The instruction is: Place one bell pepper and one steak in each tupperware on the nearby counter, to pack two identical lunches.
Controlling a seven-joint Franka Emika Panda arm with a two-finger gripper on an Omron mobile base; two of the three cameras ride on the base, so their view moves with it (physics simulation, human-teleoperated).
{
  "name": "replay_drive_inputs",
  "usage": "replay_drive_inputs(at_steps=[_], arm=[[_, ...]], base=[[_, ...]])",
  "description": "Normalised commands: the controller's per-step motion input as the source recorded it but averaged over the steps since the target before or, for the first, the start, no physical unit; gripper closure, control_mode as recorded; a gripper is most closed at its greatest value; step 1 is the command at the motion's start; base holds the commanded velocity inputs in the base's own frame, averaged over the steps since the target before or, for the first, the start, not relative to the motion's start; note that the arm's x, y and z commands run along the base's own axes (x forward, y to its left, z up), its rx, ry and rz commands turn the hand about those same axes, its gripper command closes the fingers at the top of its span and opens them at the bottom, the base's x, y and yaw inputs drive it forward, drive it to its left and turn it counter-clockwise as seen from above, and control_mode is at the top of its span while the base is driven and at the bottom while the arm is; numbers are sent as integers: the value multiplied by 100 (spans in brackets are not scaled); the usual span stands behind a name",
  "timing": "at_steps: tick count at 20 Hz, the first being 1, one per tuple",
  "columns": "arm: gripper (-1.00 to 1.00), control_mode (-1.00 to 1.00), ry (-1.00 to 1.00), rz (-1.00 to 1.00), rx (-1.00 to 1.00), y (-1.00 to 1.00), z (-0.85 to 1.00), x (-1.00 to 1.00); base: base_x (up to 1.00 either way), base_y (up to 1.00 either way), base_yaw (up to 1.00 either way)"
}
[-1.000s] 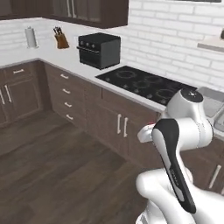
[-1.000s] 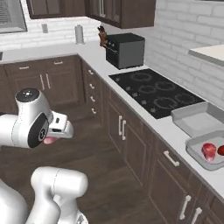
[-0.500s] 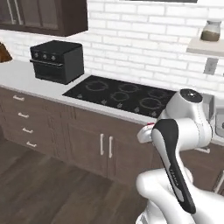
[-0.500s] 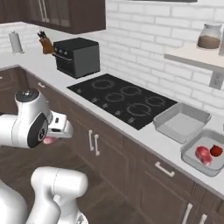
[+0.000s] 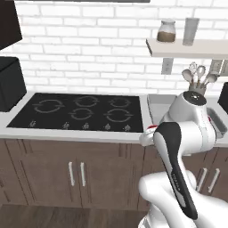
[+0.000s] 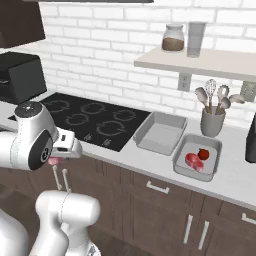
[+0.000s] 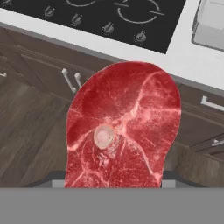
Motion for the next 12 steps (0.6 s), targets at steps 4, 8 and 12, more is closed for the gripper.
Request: replay_drive_inputs(at_steps=[4,8,12], arm=[[100,100,0,0,0,0,0,0],[100,100,0,0,0,0,0,0],[100,100,0,0,0,0,0,0]], base=[[100,0,-56],[25,-31,-38],[3,-19,-28]])
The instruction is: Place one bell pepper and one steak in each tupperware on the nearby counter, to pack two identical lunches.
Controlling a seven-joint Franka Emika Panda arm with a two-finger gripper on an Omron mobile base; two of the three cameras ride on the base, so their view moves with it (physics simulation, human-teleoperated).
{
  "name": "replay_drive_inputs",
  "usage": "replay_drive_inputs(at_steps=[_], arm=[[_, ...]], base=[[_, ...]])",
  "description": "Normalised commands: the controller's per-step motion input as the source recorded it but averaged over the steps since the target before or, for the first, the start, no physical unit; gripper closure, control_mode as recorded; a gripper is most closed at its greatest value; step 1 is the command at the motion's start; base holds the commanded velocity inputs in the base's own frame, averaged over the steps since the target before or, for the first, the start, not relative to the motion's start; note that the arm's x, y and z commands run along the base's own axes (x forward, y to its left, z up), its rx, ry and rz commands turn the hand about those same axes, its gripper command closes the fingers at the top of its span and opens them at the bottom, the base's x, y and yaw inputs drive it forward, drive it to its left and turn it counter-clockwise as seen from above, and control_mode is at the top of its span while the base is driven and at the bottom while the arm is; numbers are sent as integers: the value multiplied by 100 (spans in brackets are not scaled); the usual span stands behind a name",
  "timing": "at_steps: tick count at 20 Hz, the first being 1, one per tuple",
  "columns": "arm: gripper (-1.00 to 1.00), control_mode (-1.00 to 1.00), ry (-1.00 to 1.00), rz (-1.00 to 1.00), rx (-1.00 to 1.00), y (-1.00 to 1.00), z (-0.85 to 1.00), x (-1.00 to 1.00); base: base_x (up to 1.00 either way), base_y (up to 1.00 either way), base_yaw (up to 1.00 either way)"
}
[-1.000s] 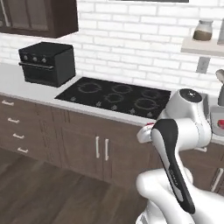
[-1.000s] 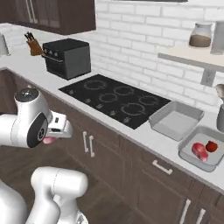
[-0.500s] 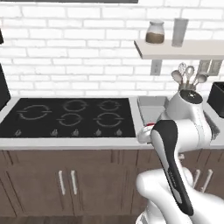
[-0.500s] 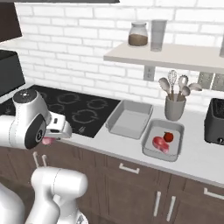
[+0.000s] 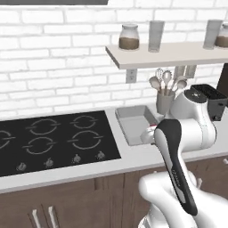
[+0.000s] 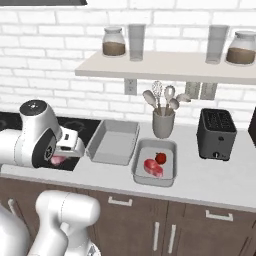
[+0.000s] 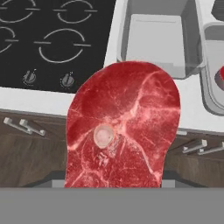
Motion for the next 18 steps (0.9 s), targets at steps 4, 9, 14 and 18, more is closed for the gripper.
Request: replay_drive_inputs(at_steps=[4,9,14,18], arm=[[100,100,0,0,0,0,0,0],[100,100,0,0,0,0,0,0],[100,100,0,0,0,0,0,0],[100,100,0,0,0,0,0,0]], base=[[4,-10,-24],[15,-25,-31],[9,0,-9],[6,0,0]])
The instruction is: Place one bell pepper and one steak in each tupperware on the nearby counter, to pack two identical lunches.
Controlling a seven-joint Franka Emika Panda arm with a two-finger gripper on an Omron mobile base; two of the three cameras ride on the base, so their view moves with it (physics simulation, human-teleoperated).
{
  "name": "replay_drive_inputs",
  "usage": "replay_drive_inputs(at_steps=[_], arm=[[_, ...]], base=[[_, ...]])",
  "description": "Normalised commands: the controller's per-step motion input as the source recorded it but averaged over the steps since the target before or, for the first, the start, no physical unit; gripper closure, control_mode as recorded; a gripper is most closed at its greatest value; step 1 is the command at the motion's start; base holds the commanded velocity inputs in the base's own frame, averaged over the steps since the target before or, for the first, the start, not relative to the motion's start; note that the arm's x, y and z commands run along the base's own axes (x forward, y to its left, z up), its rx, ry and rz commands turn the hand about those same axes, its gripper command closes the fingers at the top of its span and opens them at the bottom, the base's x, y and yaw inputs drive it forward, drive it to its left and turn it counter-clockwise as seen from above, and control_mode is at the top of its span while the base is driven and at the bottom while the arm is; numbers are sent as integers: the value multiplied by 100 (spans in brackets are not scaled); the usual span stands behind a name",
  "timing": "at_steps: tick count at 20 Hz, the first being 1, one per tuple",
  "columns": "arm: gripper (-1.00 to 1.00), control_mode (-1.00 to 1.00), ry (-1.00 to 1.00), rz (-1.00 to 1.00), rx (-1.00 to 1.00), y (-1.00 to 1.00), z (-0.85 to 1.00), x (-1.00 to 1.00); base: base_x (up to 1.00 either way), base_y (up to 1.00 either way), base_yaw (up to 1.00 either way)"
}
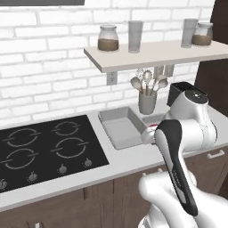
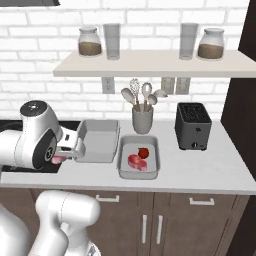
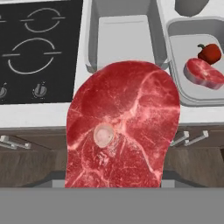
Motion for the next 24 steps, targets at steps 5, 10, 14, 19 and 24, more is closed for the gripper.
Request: replay_drive_inputs(at_steps=[5,10,14,19,24], arm=[[100,-100,1,7,0,0,0,91],[100,-100,3,10,0,1,-4,100],[100,-100,10,3,-3,1,-31,100],[100,-100,46,1,-13,10,-7,100],[100,-100,29,3,-3,0,-57,72]], base=[[0,0,0],[0,0,0],[0,0,0],[0,0,0],[0,0,0]])
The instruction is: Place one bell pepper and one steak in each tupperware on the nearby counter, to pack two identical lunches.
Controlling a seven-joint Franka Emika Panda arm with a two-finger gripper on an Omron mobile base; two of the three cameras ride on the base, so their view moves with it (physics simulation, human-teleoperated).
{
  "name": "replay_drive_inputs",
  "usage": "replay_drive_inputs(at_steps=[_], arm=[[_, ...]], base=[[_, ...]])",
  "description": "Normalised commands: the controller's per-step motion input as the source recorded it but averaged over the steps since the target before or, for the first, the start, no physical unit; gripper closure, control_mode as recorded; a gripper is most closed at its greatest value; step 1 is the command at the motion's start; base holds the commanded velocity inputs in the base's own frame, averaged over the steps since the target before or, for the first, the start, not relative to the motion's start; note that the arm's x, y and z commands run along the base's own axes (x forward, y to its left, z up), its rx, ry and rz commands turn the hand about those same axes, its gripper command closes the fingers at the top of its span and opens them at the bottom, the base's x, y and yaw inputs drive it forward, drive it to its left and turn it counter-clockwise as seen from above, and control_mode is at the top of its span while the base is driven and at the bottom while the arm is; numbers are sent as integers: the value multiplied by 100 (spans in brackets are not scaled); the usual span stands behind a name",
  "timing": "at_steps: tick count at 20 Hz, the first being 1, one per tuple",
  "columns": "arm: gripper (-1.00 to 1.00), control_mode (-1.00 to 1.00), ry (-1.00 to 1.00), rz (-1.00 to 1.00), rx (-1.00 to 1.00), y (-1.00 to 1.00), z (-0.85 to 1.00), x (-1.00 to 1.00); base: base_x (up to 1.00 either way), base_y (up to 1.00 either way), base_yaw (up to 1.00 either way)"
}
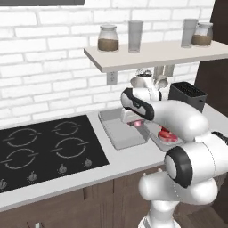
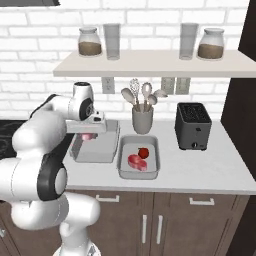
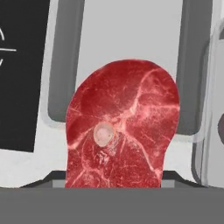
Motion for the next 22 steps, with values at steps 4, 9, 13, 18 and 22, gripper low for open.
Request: replay_drive_inputs(at_steps=[4,9,13,18,22], arm=[[100,-100,1,3,-1,0,-98,92],[100,-100,9,4,-4,0,-55,88],[100,-100,12,4,-4,0,-49,78],[100,-100,8,4,-3,0,-36,46],[100,-100,-1,4,-2,0,-34,29]], base=[[0,0,0],[0,0,0],[0,0,0],[0,0,0],[0,0,0]])
